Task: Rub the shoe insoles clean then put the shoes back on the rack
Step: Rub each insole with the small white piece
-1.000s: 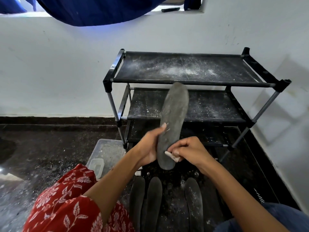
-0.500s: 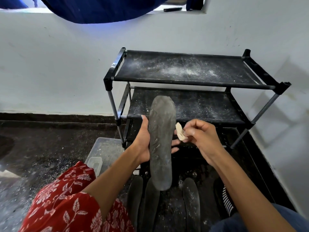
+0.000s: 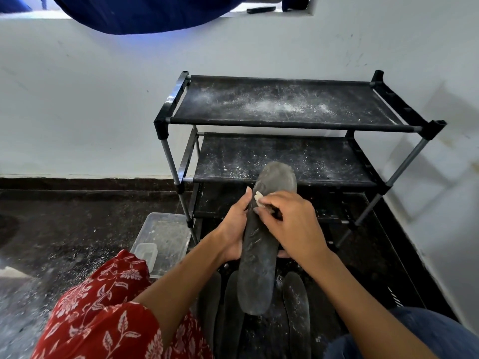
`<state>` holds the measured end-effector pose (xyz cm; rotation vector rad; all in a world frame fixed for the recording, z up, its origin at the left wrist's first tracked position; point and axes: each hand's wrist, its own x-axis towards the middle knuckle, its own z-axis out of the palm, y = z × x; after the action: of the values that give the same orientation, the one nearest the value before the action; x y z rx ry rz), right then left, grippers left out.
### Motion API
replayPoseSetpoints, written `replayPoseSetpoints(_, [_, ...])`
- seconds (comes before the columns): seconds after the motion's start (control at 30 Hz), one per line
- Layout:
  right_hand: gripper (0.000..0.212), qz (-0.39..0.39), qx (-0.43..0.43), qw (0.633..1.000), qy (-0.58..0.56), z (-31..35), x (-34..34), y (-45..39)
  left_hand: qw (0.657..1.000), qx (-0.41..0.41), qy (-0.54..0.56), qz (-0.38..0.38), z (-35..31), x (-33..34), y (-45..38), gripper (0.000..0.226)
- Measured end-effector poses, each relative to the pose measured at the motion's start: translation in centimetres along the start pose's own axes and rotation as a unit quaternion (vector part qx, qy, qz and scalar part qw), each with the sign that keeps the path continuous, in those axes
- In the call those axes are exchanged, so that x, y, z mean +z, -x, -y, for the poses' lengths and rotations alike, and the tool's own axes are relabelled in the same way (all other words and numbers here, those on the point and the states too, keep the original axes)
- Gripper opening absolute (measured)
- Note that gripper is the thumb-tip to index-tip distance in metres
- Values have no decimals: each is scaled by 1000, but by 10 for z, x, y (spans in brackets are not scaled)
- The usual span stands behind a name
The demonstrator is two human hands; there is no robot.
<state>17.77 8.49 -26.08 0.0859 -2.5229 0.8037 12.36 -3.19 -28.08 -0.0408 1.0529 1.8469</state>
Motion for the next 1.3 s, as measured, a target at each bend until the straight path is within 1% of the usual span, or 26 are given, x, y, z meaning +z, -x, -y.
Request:
replayPoseSetpoints(0.1, [18, -10, -7, 1000, -15, 1, 5, 1, 1000, 19, -12, -20, -2, -1, 0, 71])
replayPoseSetpoints(0.17, [24, -2, -6, 1000, -15, 4, 9, 2, 999, 22, -25, -34, -3, -2, 0, 70])
replayPoseSetpoints(0.33, [19, 38, 7, 999, -24, 21, 20, 18, 995, 51, -37, -75, -9, -8, 0, 70])
replayPoseSetpoints(0.47, [16, 47, 24, 997, -52, 35, 28, 32, 997, 61, -12, -55, -12, -11, 3, 77])
replayPoseSetpoints(0.57, [14, 27, 34, 997, -62, 31, 29, 29, 996, 58, -31, -64, -8, -13, 2, 75])
replayPoseSetpoints(0.67, [12, -36, 56, 996, -65, 18, 23, 15, 996, 37, -46, -64, 0, -9, 0, 66])
replayPoseSetpoints(0.73, [12, -78, 73, 991, -76, 12, 19, 7, 997, 20, -45, -54, 3, -6, 0, 64])
replayPoseSetpoints(0.77, [13, -86, 79, 990, -80, 12, 18, 5, 997, 16, -48, -51, 3, -6, 1, 65])
replayPoseSetpoints(0.83, [13, -68, 83, 991, -75, 18, 21, 9, 997, 24, -49, -57, 0, -7, 1, 66])
replayPoseSetpoints(0.9, [14, -29, 80, 994, -71, 28, 27, 20, 995, 48, -40, -72, -6, -10, 0, 68])
replayPoseSetpoints(1.07, [8, 87, 123, 980, -126, 48, 30, 43, 993, 82, 64, -46, -20, -14, 1, 79])
replayPoseSetpoints(1.13, [7, 105, 129, 977, -135, 51, 30, 45, 992, 90, 71, -54, -22, -15, 1, 79])
replayPoseSetpoints(1.2, [6, 82, 118, 983, -115, 48, 30, 42, 993, 88, 61, -56, -22, -15, 2, 78])
replayPoseSetpoints(1.3, [8, 8, 101, 992, -78, 35, 27, 27, 995, 66, 13, -68, -12, -10, 1, 73])
